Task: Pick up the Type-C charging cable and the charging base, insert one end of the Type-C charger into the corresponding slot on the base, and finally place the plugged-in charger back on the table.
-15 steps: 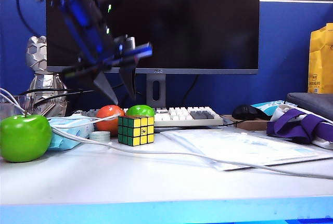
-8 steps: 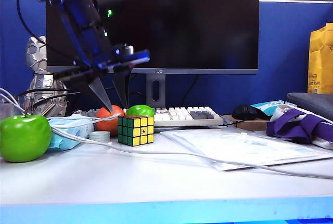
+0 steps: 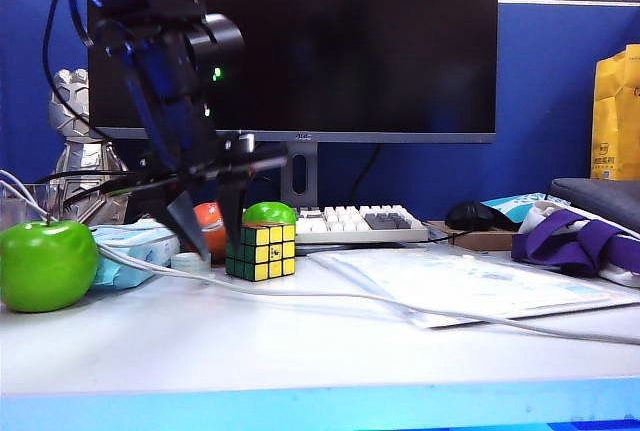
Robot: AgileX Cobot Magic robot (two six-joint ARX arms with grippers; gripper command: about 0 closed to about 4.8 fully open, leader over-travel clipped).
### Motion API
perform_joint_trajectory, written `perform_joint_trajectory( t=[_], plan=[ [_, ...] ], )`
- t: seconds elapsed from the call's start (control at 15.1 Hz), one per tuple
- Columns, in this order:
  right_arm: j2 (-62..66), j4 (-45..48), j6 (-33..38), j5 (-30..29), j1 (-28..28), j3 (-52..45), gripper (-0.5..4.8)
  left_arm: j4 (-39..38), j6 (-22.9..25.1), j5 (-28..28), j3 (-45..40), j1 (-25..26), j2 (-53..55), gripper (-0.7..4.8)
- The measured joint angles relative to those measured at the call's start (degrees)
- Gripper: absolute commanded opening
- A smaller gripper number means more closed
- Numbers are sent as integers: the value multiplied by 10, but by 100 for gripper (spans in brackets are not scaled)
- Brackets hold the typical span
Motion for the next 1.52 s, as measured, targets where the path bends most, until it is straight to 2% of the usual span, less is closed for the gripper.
perform_joint_trajectory(
  t=[0.53,0.73,0.99,1.32,1.52],
  plan=[
    [0,0,0,0,0,0,-5,30,0,-41,-1,13,7,174],
    [0,-1,0,-1,0,0,-5,29,0,-43,-1,24,9,174],
    [0,-1,0,-1,0,0,-5,-3,-2,4,35,24,9,174],
    [0,-1,0,-1,0,0,-5,-21,-2,2,57,24,9,174],
    [0,-1,0,-1,0,0,-5,-24,-2,-23,57,25,9,174]
  ],
)
